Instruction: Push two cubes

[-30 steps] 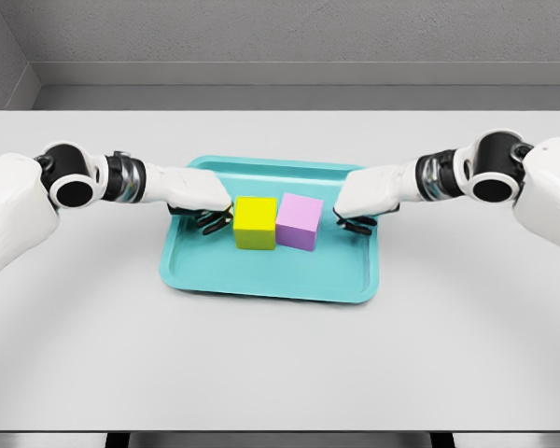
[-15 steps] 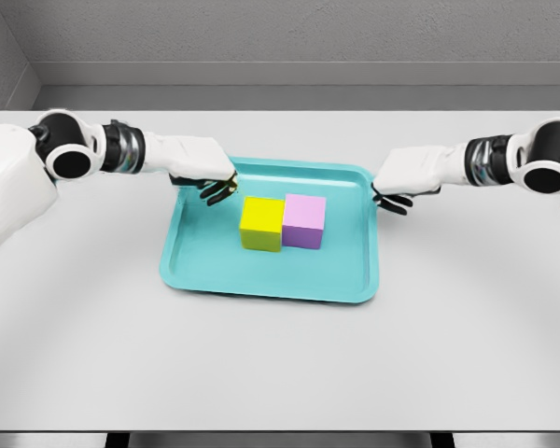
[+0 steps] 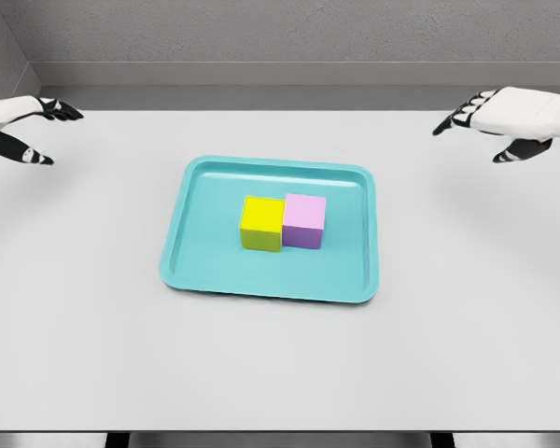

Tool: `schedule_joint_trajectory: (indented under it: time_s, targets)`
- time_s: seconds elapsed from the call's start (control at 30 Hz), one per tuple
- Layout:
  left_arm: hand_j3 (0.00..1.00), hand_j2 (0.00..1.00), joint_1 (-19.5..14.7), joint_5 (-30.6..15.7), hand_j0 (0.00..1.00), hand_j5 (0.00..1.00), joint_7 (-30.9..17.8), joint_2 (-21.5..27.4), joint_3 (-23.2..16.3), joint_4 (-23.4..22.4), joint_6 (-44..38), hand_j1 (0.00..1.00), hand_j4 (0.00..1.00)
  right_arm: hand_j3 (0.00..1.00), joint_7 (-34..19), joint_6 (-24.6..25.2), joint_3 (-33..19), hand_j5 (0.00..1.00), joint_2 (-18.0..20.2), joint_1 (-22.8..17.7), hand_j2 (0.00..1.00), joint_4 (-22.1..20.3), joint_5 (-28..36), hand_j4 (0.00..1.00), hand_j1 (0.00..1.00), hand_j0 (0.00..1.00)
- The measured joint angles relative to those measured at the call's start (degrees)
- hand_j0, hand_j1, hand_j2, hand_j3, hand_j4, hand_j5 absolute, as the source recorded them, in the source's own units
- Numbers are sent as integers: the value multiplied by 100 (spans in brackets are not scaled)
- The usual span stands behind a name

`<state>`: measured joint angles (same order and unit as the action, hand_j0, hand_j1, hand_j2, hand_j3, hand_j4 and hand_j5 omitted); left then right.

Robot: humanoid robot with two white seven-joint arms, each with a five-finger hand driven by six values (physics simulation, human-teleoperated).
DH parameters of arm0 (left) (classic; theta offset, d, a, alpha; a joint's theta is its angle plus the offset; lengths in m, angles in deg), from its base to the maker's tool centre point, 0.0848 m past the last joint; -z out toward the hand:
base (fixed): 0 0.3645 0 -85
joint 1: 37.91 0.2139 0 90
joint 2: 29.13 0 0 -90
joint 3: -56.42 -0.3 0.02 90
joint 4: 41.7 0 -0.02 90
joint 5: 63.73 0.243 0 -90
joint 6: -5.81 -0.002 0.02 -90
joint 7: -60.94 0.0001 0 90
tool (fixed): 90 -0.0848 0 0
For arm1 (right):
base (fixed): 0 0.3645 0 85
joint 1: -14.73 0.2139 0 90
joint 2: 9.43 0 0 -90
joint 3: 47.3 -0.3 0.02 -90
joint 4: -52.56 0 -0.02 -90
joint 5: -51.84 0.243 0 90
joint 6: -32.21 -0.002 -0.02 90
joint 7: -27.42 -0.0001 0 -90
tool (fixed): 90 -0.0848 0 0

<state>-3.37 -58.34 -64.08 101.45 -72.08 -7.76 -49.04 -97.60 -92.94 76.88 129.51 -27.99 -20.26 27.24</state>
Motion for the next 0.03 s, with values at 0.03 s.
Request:
schedule_joint_trajectory:
  time_s: [0.03]
  targets:
    - [100, 100, 0, -47, 100, 100, 0, 0, 3, -33, 0, 100, 100, 100, 0, 0, -5, 100, 1, 0, 100, 6, 5, 100, 100, 100]
